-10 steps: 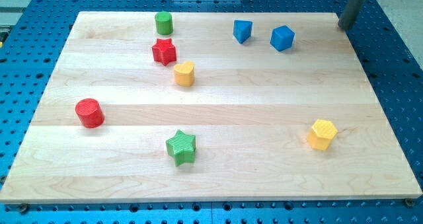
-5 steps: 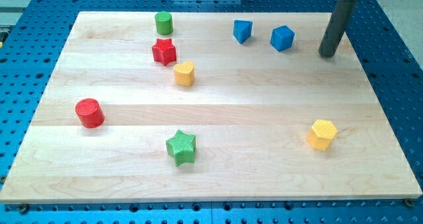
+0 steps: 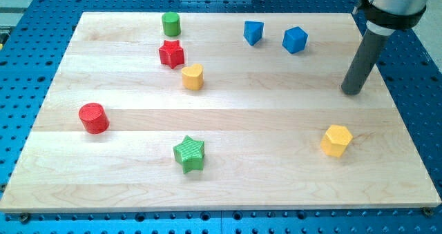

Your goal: Move the hexagon to the bottom right side of the board

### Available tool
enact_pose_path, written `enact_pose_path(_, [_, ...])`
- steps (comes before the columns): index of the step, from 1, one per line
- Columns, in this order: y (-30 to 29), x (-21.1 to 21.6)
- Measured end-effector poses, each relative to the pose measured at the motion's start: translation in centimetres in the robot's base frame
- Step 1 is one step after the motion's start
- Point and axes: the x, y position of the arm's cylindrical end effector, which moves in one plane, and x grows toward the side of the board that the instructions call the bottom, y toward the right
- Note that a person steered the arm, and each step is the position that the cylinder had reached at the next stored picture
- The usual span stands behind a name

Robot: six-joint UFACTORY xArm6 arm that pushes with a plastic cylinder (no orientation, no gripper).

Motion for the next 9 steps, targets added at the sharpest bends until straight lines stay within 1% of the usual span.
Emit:
enact_pose_path(1, [-0.3, 7.2])
enact_pose_path(2, [-3.9, 12.8])
enact_pose_path(4, [-21.7, 20.2])
enact_pose_path(5, [-21.7, 19.3])
enact_pose_path(6, [-20.1, 15.2])
enact_pose_path(7, [-14.7, 12.9])
enact_pose_path(8, [-8.3, 12.6])
enact_pose_path(9, [-8.3, 8.5])
